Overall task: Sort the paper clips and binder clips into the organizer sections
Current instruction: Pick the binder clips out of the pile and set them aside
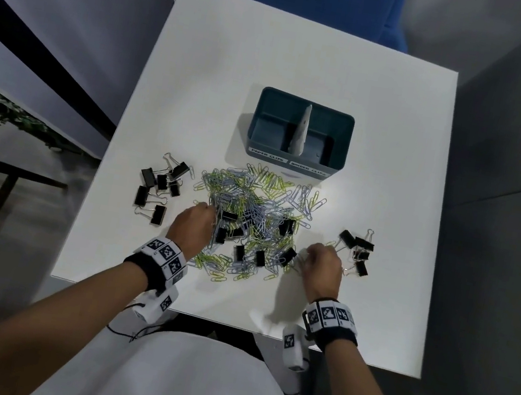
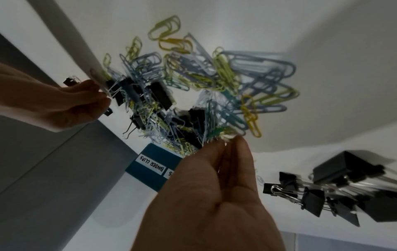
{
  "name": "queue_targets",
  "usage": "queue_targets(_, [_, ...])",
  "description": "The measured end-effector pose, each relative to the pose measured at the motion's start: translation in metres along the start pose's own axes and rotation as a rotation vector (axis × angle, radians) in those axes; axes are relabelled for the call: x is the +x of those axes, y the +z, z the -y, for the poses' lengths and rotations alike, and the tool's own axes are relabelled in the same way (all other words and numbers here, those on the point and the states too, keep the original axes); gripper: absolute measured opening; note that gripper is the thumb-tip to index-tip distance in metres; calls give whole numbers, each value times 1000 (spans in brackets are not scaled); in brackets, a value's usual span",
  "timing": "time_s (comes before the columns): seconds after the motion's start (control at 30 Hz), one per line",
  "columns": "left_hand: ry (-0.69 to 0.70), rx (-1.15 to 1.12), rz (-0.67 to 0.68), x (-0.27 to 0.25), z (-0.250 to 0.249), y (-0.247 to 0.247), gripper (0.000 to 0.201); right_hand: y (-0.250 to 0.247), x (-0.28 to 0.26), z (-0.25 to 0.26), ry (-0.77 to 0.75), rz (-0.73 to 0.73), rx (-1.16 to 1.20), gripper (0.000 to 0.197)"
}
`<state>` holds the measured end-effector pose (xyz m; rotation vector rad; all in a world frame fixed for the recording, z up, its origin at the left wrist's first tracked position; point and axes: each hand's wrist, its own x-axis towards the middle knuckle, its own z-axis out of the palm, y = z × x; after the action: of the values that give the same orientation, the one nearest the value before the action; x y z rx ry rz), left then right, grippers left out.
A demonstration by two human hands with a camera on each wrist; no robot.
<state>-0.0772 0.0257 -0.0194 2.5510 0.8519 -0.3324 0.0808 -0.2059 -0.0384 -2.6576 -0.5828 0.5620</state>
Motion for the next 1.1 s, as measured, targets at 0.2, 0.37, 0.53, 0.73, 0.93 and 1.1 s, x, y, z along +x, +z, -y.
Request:
queue_targets(0.2, [78,-29,-128,8,3,5,19,-2,7,10,57,-91,-34,23])
queue_targets(0.37, [113,-54,-77,10,-11,14,31,9,3,33,-93,33,2,28])
queue_targets(0.53, [134,-42,-166,24,-13,5,33,1,20,45,-203,-38,40,28])
queue_targets(0.73, [-140,-123,62,56,-14,2,71,-3,68,55,65,54,134,68])
queue_targets(0.93, [-5,-132,194,49,-41,16,72,20,69,73,-154,167,-89,64])
queue_targets(1.1, [-70,-140,-24,44,-31,8,63,23,65,65,-297,94,-108,61])
